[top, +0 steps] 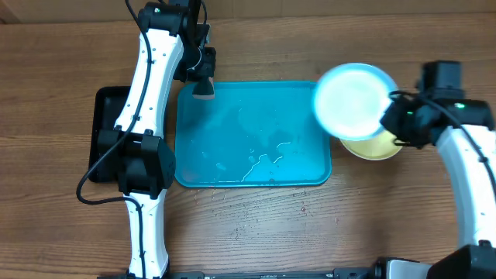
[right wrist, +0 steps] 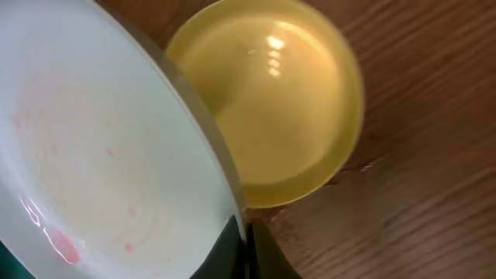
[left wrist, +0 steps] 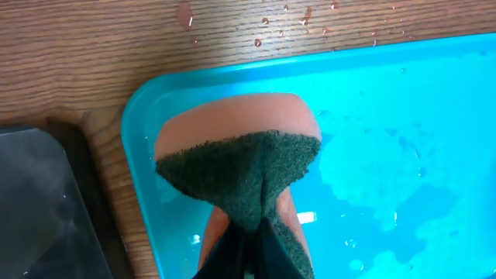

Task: Clean dirty plates on tray and stack at the side

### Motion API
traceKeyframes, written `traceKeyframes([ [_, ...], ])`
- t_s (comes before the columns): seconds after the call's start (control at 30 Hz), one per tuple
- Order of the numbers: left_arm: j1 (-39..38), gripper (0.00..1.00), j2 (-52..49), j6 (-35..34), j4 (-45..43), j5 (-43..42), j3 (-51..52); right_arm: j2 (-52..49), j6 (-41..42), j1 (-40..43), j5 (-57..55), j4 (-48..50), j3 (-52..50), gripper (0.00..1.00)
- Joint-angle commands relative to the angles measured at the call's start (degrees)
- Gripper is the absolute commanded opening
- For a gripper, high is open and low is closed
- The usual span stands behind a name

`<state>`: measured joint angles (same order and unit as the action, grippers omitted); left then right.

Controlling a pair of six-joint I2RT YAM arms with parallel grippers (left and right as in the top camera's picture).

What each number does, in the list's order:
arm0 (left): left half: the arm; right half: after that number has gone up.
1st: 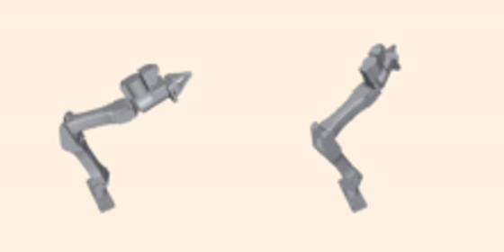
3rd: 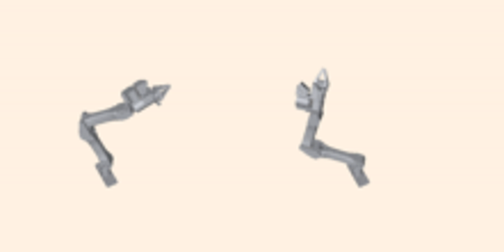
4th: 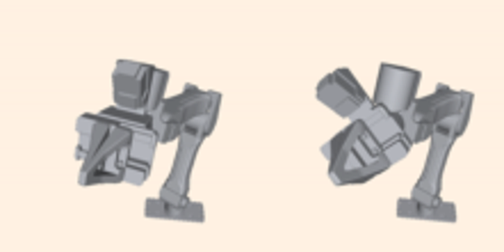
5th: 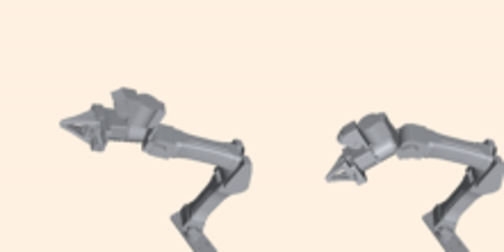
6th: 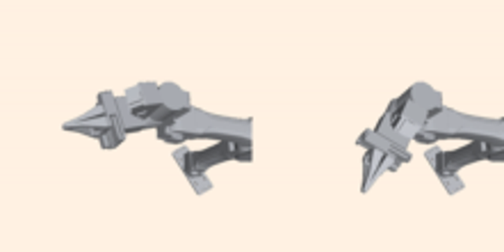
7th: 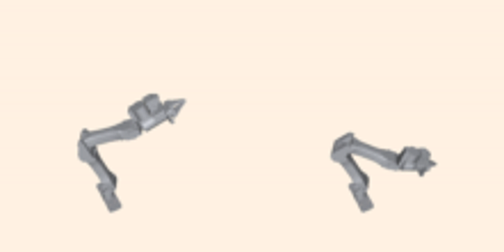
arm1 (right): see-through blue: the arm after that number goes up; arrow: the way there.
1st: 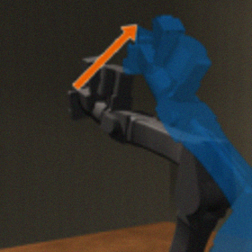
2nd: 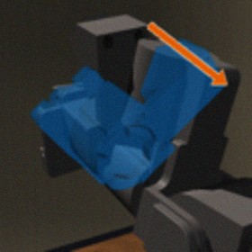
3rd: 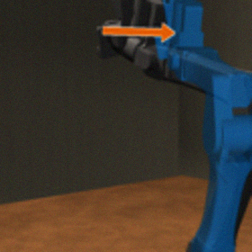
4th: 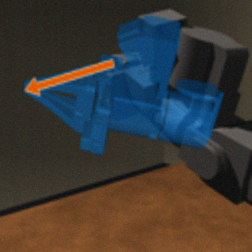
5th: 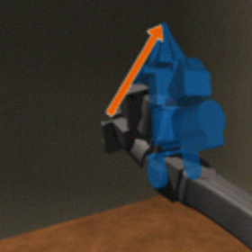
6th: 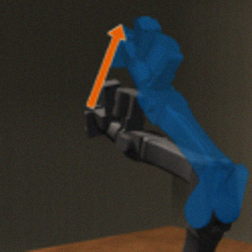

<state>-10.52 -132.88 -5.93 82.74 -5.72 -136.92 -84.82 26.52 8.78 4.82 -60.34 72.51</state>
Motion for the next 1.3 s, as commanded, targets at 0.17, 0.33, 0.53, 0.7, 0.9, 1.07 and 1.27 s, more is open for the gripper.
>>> traceKeyframes([
  [0.17, -0.37, 0.04, 0.17, -0.92, -0.04, 0.37, -0.7, -6.08, -1.46, 8.11, -3.63, 5.75, -5.27, 0.04],
  [0.33, -0.37, 0.04, 0.17, -0.92, -0.04, 0.37, -0.7, -9.27, -1.49, 8.44, -3.5, 10.73, -9.01, 0.04],
  [0.53, -0.37, 0.04, 0.2, -0.92, -0.33, 0.37, -0.7, -13.62, -1.46, 8.44, -3.67, 15.85, -11.91, 0.14],
  [0.7, 0.02, 0.04, 1.14, -0.76, -0.26, 0.37, -1.68, -14.71, -4.87, 8.44, 0.0, 16.85, -11.34, 0.8],
  [0.9, 1.6, 0.04, 6.86, -0.94, 6.19, 2.69, -10.62, -9.99, -7.45, 6.95, 4.11, 9.09, -2.49, 0.94],
  [1.07, 2.49, 0.04, 13.09, -0.96, 12.04, 8.79, -12.63, -4.35, -7.96, 2.47, 4.31, 6.58, 2.84, 1.0],
  [1.27, 5.73, 0.04, 18.88, -2.51, 14.08, 8.83, -8.9, -1.9, -7.93, -3.89, 4.31, 7.17, 3.26, 1.0],
])
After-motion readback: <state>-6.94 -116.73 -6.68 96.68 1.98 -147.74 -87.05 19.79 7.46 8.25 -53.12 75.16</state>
